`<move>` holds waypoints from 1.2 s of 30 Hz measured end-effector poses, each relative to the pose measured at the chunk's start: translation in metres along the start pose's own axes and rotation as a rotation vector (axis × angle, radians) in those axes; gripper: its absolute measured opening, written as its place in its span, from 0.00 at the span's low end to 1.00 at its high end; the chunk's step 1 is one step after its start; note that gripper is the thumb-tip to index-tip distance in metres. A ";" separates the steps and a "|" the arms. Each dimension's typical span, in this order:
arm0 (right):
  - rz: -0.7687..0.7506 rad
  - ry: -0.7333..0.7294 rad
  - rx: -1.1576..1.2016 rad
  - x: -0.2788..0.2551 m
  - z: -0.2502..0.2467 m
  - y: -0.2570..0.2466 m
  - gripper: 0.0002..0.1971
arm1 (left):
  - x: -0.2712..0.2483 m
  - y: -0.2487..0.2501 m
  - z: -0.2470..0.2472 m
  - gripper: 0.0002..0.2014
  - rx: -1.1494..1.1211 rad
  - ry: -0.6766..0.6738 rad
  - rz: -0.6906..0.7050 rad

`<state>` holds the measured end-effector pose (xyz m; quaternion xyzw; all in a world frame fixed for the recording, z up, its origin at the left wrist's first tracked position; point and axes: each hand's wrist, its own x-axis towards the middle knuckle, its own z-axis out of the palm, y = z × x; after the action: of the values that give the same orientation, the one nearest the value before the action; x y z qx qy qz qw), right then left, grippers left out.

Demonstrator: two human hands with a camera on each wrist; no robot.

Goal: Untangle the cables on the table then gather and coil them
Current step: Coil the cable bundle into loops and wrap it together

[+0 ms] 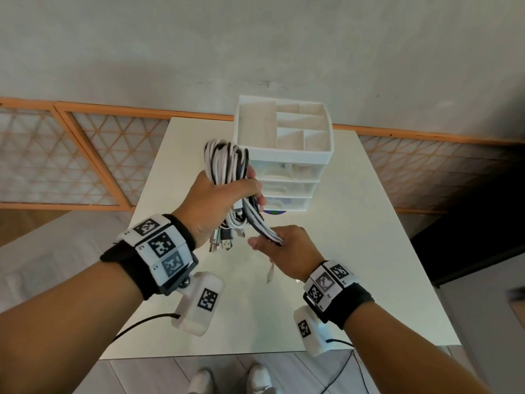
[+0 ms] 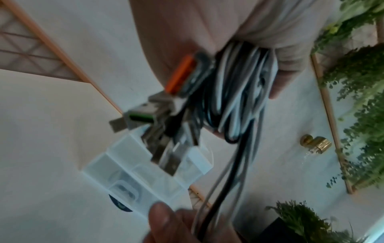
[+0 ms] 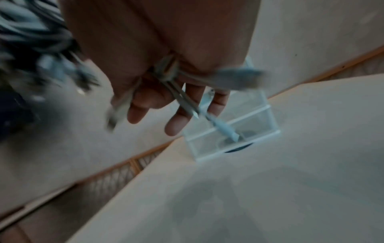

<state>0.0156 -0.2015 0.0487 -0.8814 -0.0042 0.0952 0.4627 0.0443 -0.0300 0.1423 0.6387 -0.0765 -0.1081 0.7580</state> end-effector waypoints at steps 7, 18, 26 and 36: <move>0.015 0.046 -0.310 0.012 -0.031 -0.005 0.26 | -0.020 -0.005 -0.002 0.13 0.512 -0.408 -0.227; -0.059 0.065 -0.675 0.008 -0.045 -0.054 0.13 | -0.014 -0.030 0.024 0.07 0.544 -0.106 -0.230; -0.180 -0.074 -0.187 -0.009 -0.070 -0.054 0.04 | -0.010 -0.038 0.007 0.08 0.560 0.121 -0.209; -0.044 -0.067 0.102 -0.024 -0.059 -0.053 0.12 | -0.014 -0.030 0.006 0.08 0.315 0.167 -0.237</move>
<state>0.0066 -0.2218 0.1285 -0.8527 -0.0341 0.1145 0.5086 0.0271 -0.0371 0.1140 0.7607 0.0462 -0.1298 0.6344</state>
